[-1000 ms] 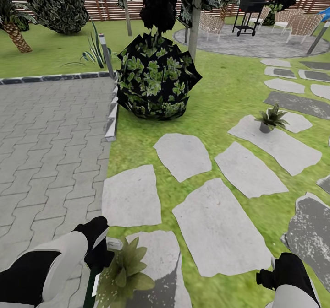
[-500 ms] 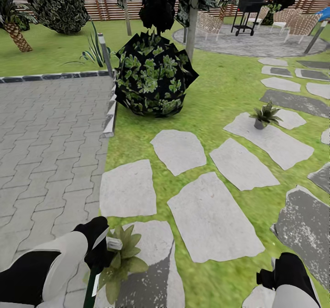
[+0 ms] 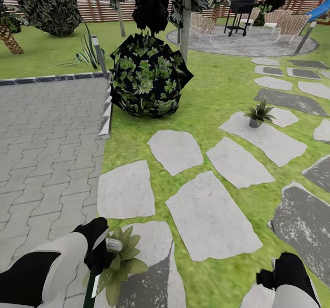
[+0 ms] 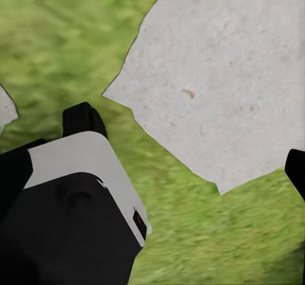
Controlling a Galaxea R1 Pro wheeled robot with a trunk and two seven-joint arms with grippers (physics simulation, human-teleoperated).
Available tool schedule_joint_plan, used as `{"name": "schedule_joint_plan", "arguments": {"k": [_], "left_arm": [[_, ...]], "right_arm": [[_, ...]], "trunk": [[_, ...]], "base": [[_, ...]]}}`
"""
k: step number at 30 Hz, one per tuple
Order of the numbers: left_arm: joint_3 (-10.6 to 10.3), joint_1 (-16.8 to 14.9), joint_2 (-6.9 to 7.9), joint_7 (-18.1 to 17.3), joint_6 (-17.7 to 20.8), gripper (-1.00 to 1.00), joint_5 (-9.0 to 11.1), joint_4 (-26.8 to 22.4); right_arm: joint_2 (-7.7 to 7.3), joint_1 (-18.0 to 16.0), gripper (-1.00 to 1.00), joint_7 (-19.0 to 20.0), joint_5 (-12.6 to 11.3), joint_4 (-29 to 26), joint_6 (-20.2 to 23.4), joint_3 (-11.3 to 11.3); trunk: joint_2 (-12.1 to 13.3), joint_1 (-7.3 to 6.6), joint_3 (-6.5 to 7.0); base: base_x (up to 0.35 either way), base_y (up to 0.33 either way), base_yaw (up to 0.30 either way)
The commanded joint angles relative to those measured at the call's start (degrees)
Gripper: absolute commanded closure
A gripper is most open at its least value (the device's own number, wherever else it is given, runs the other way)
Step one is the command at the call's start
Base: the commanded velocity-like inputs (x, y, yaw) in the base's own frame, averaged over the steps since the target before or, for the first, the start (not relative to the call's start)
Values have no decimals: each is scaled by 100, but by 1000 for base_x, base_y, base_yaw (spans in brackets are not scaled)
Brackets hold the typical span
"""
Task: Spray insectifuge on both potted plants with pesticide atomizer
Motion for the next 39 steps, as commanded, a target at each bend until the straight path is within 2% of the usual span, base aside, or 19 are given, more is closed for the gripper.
{"name": "schedule_joint_plan", "arguments": {"k": [1,8,25,30,35,39], "left_arm": [[-20,0,2,-60,20,100,-45,-10],[-27,15,1,-60,21,100,-45,-10],[-31,18,3,-60,18,100,-40,-10],[-46,113,31,-60,20,100,-56,-16],[-49,241,164,-60,20,100,-62,-18],[-46,67,303,-60,21,100,-68,-16]], "right_arm": [[6,-8,-100,53,61,-11,-4,-21],[6,-8,-100,53,61,-11,-4,-21],[6,-8,-100,53,61,-11,-4,-20],[6,-8,-100,53,61,-12,-4,-22],[6,-8,-100,53,61,-11,-4,-20],[6,-8,-100,52,61,-11,-4,-19]], "trunk": [[-3,0,1],[-3,0,31],[-3,0,33],[-3,0,33],[-3,0,33],[-3,0,33]], "base": [[0,9,-235],[0,2,-176],[-116,0,-4],[-13,0,0],[-1,0,0],[0,0,0]]}}
